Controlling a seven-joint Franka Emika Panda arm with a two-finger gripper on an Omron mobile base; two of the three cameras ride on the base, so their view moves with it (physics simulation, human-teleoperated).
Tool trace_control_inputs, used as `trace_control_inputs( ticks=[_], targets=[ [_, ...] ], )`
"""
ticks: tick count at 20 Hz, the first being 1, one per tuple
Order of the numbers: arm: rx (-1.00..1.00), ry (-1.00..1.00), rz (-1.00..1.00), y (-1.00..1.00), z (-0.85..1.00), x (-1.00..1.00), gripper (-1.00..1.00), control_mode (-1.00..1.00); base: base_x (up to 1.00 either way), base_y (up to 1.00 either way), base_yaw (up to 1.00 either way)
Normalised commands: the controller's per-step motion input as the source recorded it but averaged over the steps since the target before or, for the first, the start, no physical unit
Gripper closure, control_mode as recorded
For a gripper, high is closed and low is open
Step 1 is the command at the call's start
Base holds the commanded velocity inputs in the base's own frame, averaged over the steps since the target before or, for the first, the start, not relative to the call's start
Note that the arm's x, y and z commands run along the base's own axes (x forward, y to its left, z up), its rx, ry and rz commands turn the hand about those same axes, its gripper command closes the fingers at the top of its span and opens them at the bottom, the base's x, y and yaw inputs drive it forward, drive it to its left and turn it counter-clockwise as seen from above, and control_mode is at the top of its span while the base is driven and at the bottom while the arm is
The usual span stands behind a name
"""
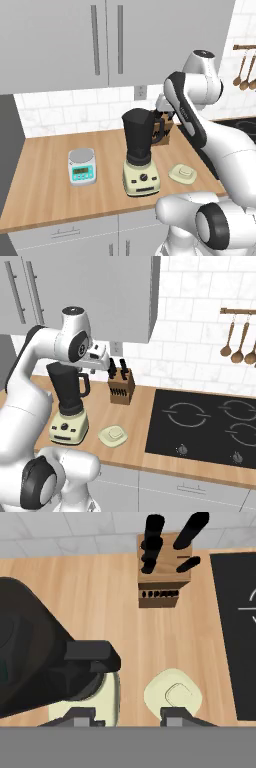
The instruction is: Close the lid blender by securely placing the lid on top.
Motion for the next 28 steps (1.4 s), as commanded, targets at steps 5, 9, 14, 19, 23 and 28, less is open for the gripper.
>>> trace_control_inputs(
  ticks=[5,9,14,19,23,28],
  targets=[
    [0.0,0.0,0.0,0.0,0.0,-0.09,-1.0,-1.0,0.0,0.0,0.0],
    [0.05,-0.04,0.0,-0.27,-0.13,-0.41,-1.0,-1.0,0.0,0.0,0.0],
    [0.07,0.0,-0.01,-0.69,-0.32,-0.28,-1.0,-1.0,0.0,0.0,0.0],
    [-0.11,0.0,0.0,-0.16,-0.59,0.0,-1.0,-1.0,0.0,0.0,0.0],
    [-0.04,0.03,0.04,-0.23,-0.71,0.02,-1.0,-1.0,0.0,0.0,0.0],
    [0.0,-0.01,0.14,-0.13,-0.68,0.0,-1.0,-1.0,0.0,0.0,0.0]
  ],
)
